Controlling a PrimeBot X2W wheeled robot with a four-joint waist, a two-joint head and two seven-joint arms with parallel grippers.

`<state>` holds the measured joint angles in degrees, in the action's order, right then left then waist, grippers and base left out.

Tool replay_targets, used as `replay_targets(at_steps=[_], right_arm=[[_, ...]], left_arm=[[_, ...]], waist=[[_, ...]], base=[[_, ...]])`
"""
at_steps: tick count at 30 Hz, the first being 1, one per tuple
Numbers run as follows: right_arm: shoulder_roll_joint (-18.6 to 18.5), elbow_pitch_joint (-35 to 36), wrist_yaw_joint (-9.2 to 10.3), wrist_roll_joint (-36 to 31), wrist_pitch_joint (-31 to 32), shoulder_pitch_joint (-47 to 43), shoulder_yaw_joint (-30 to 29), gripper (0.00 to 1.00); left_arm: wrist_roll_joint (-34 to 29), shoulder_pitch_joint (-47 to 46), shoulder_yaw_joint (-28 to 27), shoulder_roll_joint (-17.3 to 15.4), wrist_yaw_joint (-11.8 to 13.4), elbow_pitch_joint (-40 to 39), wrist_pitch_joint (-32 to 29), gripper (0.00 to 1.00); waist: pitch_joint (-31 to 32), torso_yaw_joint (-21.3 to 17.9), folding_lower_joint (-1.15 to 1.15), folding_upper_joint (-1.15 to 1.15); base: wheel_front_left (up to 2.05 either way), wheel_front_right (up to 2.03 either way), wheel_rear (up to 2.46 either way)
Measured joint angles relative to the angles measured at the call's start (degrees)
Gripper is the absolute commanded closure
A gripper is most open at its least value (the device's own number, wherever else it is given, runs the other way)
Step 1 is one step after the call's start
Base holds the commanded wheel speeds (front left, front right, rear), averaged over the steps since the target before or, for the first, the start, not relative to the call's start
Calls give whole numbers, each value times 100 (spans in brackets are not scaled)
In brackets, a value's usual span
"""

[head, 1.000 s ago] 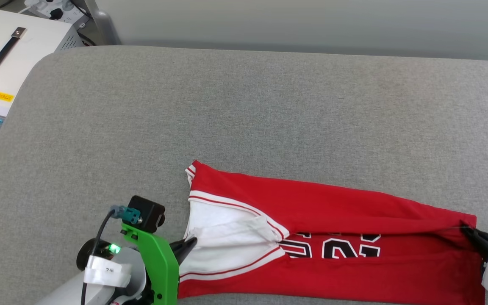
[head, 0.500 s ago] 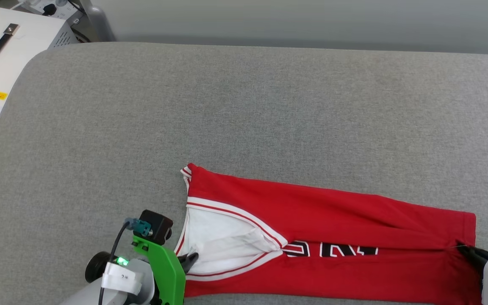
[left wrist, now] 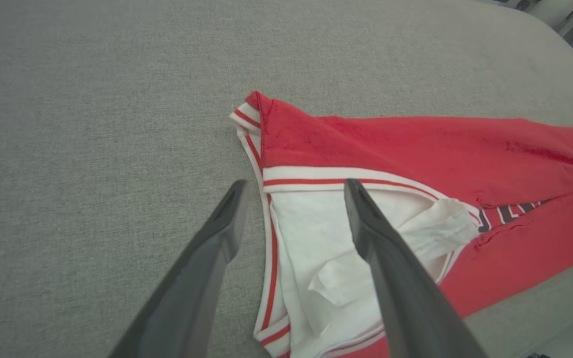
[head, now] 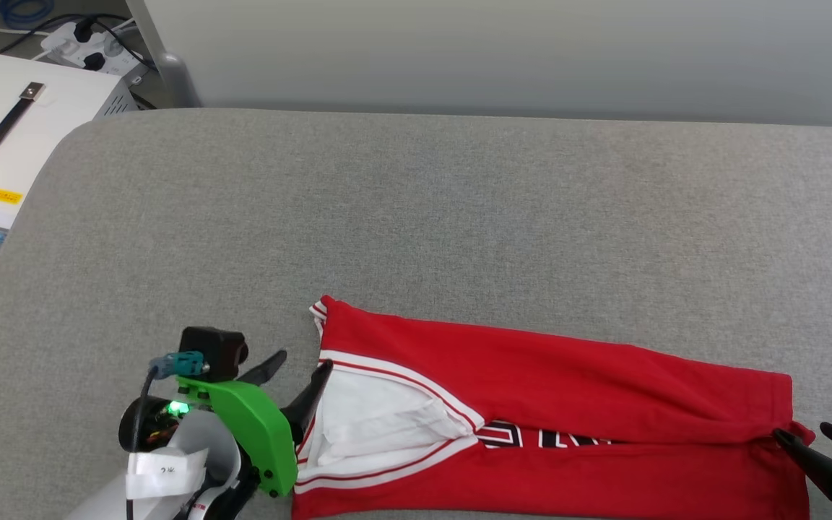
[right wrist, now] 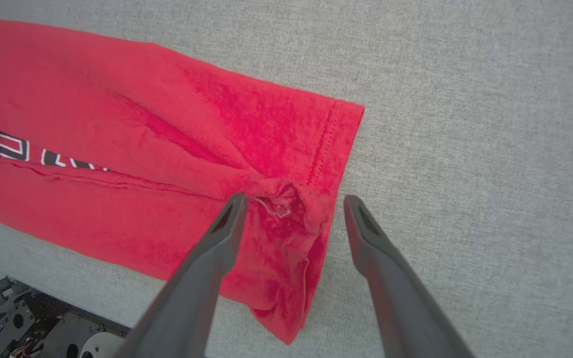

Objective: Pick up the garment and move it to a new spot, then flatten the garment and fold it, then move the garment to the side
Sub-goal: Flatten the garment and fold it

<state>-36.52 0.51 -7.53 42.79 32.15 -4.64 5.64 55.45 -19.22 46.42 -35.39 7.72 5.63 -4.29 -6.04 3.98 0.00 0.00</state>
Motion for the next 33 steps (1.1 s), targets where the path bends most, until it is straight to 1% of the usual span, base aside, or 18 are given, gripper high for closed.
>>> replay_targets(at_steps=[3,6,9,12,16,19,22,24,28,33], right_arm=[[179,286,0,-8,403,-92,-352,0],[459,595,0,-98,758,-130,-719,0],[846,855,0,-272,989,-105,-1058,0],[1262,936,0,-613,1179,-17,-1380,0],[1738,855,0,-1196,1300,169,-1691,0],[2135,592,0,-1648,1307,288,-2004,0],[2376,316,0,-1989,1325,296,-2225,0],[2519,136,0,-2100,1323,296,-2346,0],[2696,-133,0,-2196,1288,296,-2441,0],[2758,-313,0,-2195,1141,296,-2412,0]], left_arm=[[-37,74,-223,60,80,-83,526,0],[-172,102,-353,119,148,-93,1017,0],[-425,102,-390,135,169,-63,1395,0],[-625,102,-445,175,169,-42,1664,0],[-835,99,-553,229,156,-16,1825,0],[-1044,102,-635,276,69,19,1856,0],[-1074,132,-756,360,12,43,1893,0],[-1112,190,-821,388,-24,74,1895,0],[-1171,331,-988,439,-92,119,1895,0],[-1321,370,-1125,502,-165,176,1895,0]], waist=[[65,1,0,0],[73,17,0,0],[48,28,0,0],[-6,50,0,0],[-87,94,0,0],[-163,135,0,0],[-239,175,0,0],[-287,203,0,0],[-376,240,0,0],[-448,247,0,0]], base=[[0,0,0],[0,0,0],[0,0,0],[0,0,0],[0,0,0],[0,0,0],[0,0,0],[0,0,0],[0,0,0],[0,0,0]])
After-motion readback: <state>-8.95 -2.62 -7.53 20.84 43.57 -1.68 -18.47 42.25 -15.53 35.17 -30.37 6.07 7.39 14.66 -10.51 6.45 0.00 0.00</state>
